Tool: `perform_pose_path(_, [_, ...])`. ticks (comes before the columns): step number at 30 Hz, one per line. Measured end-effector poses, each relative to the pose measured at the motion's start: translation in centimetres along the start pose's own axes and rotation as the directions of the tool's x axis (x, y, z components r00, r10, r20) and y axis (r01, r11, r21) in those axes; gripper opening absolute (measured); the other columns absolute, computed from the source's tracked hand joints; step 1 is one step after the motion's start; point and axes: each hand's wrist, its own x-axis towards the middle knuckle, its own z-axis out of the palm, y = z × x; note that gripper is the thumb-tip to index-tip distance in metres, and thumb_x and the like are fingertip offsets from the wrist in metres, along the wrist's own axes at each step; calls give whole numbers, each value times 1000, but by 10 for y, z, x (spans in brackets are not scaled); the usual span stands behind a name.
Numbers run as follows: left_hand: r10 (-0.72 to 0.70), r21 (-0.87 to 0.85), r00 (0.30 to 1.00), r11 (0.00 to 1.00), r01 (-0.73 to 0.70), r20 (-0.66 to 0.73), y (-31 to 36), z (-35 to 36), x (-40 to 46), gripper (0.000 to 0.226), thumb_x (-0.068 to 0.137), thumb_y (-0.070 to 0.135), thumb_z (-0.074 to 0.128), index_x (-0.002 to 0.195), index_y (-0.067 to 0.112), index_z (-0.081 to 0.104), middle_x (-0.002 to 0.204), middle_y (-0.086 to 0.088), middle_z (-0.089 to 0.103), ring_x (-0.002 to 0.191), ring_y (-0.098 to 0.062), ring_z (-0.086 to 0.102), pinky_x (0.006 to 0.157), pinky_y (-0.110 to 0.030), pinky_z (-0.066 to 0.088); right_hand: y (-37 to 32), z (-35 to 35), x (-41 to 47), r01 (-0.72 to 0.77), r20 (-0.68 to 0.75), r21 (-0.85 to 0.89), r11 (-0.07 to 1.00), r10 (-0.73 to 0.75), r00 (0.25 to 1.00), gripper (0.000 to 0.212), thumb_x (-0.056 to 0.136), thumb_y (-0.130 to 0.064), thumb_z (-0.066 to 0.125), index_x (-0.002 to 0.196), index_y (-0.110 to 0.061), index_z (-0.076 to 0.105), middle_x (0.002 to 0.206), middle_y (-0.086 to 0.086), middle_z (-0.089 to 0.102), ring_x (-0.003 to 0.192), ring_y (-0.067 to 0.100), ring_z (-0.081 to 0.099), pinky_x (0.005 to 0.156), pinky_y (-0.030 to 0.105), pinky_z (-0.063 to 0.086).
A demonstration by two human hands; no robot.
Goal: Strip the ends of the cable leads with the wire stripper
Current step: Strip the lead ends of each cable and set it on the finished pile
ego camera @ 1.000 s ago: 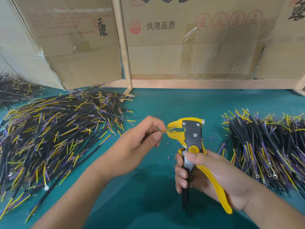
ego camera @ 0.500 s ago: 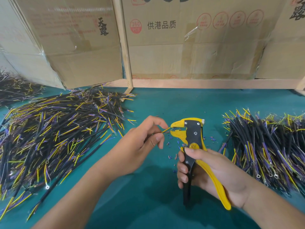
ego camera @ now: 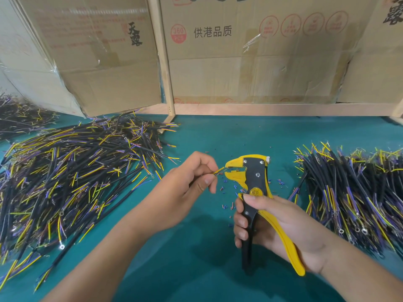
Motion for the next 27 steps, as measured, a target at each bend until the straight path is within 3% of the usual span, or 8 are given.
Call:
perform_pose_path(21, [2, 84, 1000, 996, -1, -14, 3, -2, -1, 8, 104, 22, 44, 101, 29, 43, 84, 9, 66, 58, -6, 38, 57, -14, 32, 0, -1, 1, -1, 6, 7, 1000, 1, 1000, 29, 83, -29, 75, 92, -4, 63, 78, 15, 49, 68, 30, 50, 74, 47, 52])
perform_pose_path(27, [17, 81, 1000, 997, -18, 7, 5, 0, 1, 8, 101, 29, 52, 98, 24, 47, 73, 16, 50, 62, -5, 39, 59, -10, 32, 0, -1, 1, 0, 9, 6, 1000, 0, 1000, 29, 83, -29, 75, 91, -5, 63, 78, 15, 49, 68, 31, 50, 74, 48, 52])
